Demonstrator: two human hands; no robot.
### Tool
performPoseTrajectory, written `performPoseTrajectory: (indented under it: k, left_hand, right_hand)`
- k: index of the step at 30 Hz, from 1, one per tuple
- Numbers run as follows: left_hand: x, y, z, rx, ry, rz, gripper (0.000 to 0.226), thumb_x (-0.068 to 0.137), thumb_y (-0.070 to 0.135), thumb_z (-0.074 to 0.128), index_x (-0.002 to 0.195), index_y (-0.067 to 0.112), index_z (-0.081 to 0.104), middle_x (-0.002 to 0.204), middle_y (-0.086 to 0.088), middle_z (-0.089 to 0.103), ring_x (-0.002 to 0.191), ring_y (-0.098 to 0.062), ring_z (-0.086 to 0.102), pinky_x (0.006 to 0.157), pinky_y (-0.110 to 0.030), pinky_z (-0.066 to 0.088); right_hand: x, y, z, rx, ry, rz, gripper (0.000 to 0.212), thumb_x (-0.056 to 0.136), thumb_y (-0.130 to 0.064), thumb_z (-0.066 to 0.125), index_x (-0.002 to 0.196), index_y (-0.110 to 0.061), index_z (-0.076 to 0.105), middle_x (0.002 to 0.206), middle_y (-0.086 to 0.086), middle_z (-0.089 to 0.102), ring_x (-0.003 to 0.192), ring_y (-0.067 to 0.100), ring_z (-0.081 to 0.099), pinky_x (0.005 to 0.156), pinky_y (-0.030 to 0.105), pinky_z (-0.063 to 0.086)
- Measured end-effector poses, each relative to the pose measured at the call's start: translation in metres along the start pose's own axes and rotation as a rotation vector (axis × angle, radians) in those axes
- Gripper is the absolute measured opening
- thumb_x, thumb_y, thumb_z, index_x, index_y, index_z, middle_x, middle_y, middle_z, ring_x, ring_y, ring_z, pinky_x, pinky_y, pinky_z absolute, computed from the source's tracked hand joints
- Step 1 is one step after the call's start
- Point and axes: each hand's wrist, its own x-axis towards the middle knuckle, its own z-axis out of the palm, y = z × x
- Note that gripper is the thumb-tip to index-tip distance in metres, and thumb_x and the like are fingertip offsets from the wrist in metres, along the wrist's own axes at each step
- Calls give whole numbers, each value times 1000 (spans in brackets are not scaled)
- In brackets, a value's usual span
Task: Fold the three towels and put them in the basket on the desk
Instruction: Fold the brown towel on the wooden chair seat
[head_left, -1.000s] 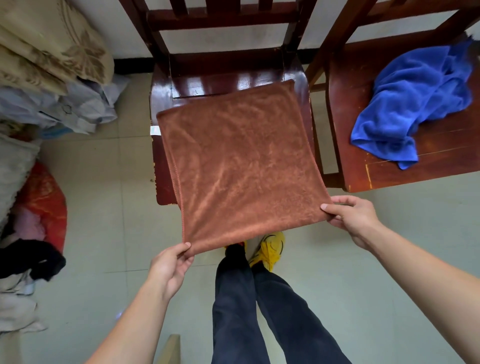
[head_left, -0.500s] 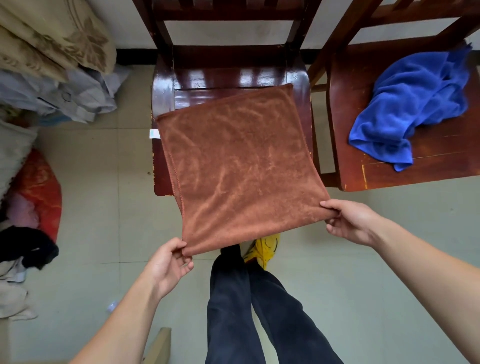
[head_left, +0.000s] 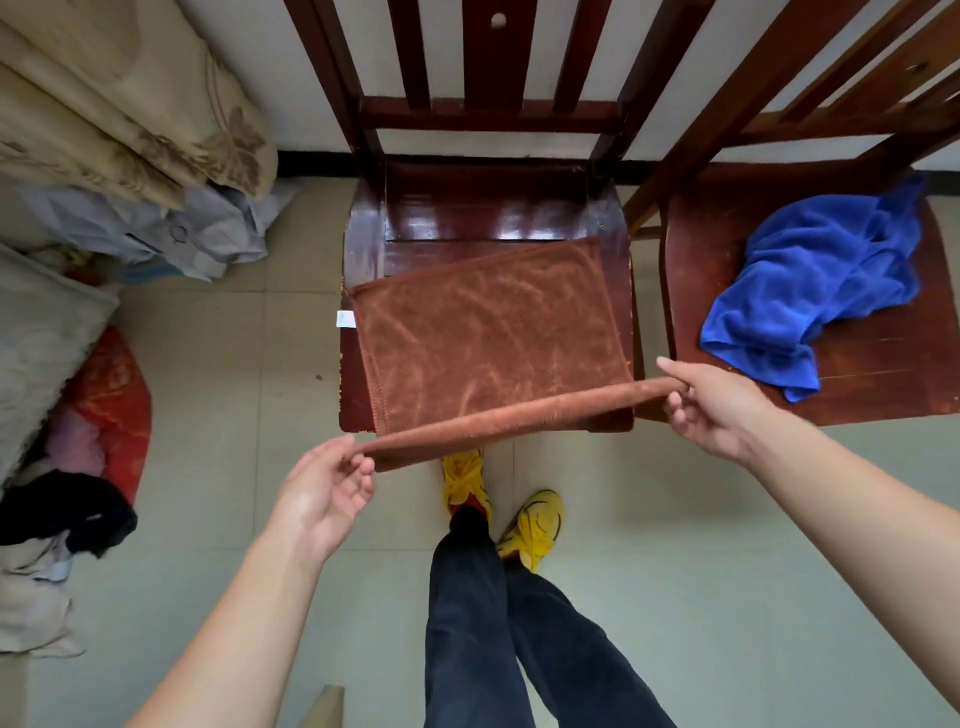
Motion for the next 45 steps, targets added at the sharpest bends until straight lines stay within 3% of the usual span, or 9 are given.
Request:
performPoseTrajectory:
  k: [12, 17, 22, 24, 28, 34, 37, 42, 45]
  left_hand:
    - [92, 114, 97, -136, 84, -98, 27, 99, 17, 47, 73, 12, 51, 39, 5, 54, 38, -6, 61, 40, -11, 41]
    - [112, 130, 112, -104, 76, 6, 9, 96, 23, 54, 92, 15, 57, 86, 0, 65, 77, -13, 69, 60, -20, 52]
    - [114, 115, 118, 641, 252, 685, 13, 79, 8, 70, 87, 16, 65, 70, 2, 62, 64, -15, 58, 62, -25, 50]
    - [108, 101, 125, 954, 25, 805, 11, 78, 9, 72, 84, 18, 67, 64, 4, 61, 59, -10, 56, 66, -25, 48]
    - [115, 91, 135, 1004, -266, 472, 39, 81, 15, 74, 118, 16, 62, 71, -4, 68, 65, -14, 64, 66, -29, 50]
    - [124, 125, 125, 639, 40, 587, 57, 82, -3, 63, 135, 14, 48, 81, -7, 67, 71, -15, 60, 70, -29, 51]
    - [99, 107, 130, 603, 1, 594, 29, 84, -1, 61, 106, 17, 61, 83, -9, 67, 67, -14, 60, 60, -24, 49]
    - [81, 51, 99, 735, -111, 157, 7, 88, 13, 65, 94, 13, 70, 83, -6, 75, 80, -21, 73, 71, -32, 57]
    - [88, 49, 60, 721, 16, 125, 7, 86, 7, 67, 91, 3, 67, 81, -14, 73, 74, -24, 72, 69, -30, 54]
  right_hand:
    - [78, -108, 96, 395, -55, 61, 25, 99, -14, 52, 76, -5, 57, 63, 6, 62, 40, 12, 62, 41, 15, 48]
    - [91, -119, 112, 372, -26, 5, 8, 96, -12, 54, 94, -5, 59, 101, 11, 67, 81, 17, 70, 52, 20, 55]
    - [88, -101, 129, -403, 327, -621, 20, 87, -9, 62, 102, -20, 69, 88, -2, 68, 78, 11, 67, 65, 23, 52]
    - [80, -88, 147, -548, 143, -654, 17, 86, -10, 63, 90, -24, 70, 84, 1, 72, 77, 15, 70, 68, 28, 54]
    - [81, -86, 169, -436, -397, -107, 25, 92, -10, 58, 116, -14, 65, 108, 4, 74, 97, 15, 72, 84, 36, 54]
    - [109, -132, 138, 227, -49, -255, 36, 98, -11, 44, 133, -17, 51, 122, 0, 65, 105, 12, 66, 86, 34, 51]
    - [92, -122, 144, 205, 36, -305, 24, 94, -14, 52, 115, -18, 62, 107, 1, 72, 95, 13, 71, 78, 31, 53]
    - [67, -41, 136, -146, -222, 24, 20, 95, -20, 57, 112, -14, 65, 102, 4, 75, 94, 17, 72, 79, 33, 54]
    - [79, -27, 82, -82, -29, 26, 18, 96, -20, 53, 107, -12, 64, 102, 5, 75, 88, 16, 73, 73, 30, 53]
